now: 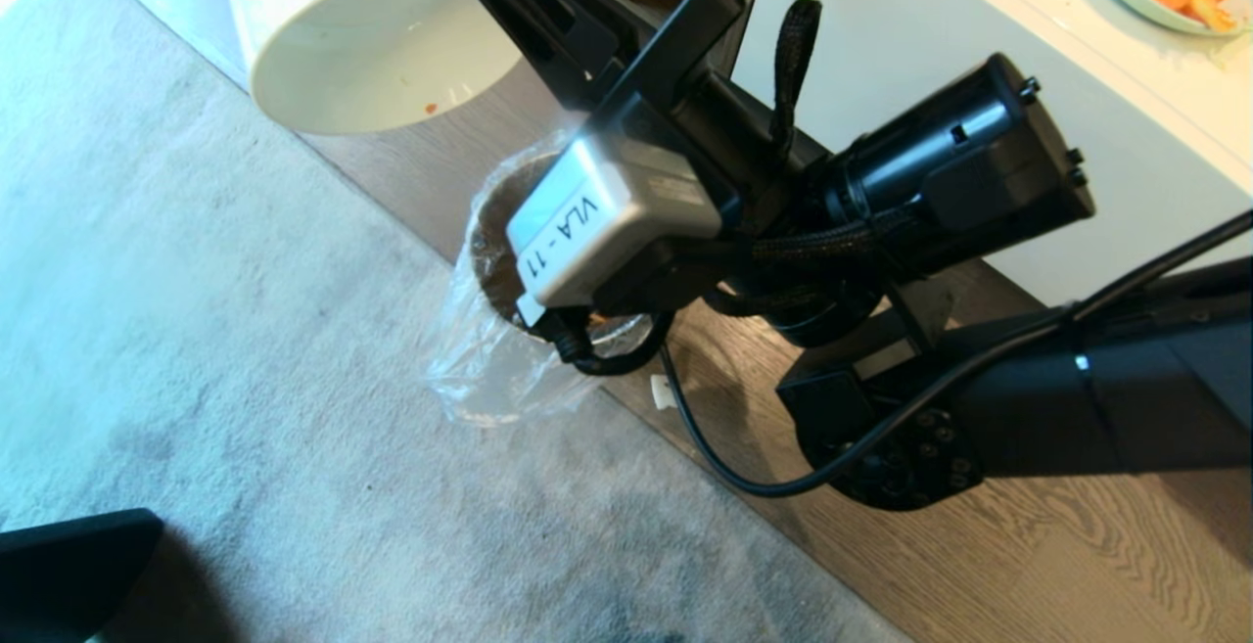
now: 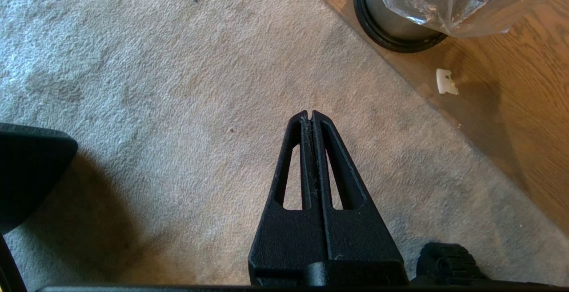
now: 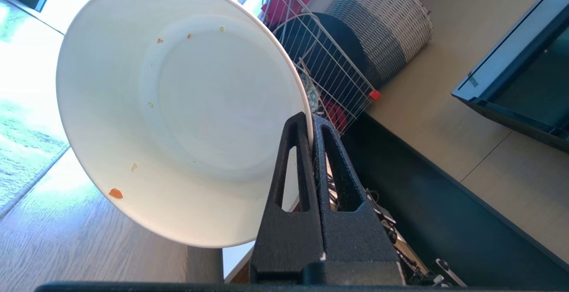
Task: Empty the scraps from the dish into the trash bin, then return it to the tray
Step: Pour the leftover food from the bowl into the trash can
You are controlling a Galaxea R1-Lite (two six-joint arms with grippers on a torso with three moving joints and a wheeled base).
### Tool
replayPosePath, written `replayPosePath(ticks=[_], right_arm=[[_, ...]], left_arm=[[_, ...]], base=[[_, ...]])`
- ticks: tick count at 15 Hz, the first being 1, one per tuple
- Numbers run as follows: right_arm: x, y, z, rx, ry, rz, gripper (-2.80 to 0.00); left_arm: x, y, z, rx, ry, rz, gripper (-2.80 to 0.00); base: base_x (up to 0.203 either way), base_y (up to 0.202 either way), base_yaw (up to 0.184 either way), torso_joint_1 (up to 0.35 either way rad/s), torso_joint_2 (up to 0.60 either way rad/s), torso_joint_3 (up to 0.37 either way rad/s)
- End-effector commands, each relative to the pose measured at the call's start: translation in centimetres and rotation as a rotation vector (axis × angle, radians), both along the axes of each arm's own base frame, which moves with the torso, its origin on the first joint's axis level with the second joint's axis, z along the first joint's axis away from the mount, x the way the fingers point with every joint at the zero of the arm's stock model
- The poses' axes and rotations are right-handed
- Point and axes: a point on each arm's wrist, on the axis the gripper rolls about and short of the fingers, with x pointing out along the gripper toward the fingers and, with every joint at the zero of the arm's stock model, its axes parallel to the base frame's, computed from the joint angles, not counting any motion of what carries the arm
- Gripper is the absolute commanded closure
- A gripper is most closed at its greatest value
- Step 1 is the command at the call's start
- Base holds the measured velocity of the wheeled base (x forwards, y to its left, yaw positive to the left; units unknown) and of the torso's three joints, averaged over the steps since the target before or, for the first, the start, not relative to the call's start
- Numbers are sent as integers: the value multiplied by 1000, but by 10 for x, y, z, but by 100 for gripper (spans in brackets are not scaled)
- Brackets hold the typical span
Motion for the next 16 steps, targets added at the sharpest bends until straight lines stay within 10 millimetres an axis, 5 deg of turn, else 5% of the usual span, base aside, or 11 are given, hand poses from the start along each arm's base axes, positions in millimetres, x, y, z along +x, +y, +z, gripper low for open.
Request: replayPosePath(ticks=[1,16], right_arm=[[-2,-3,4,39,-36,-5,0],[-4,-15,14,16,-142,-12,0]], left_arm=[[0,0,0,-1,-1,1,0],[0,0,0,-1,-1,1,0]], base=[[0,0,0,0,0,0],[0,0,0,0,0,0]])
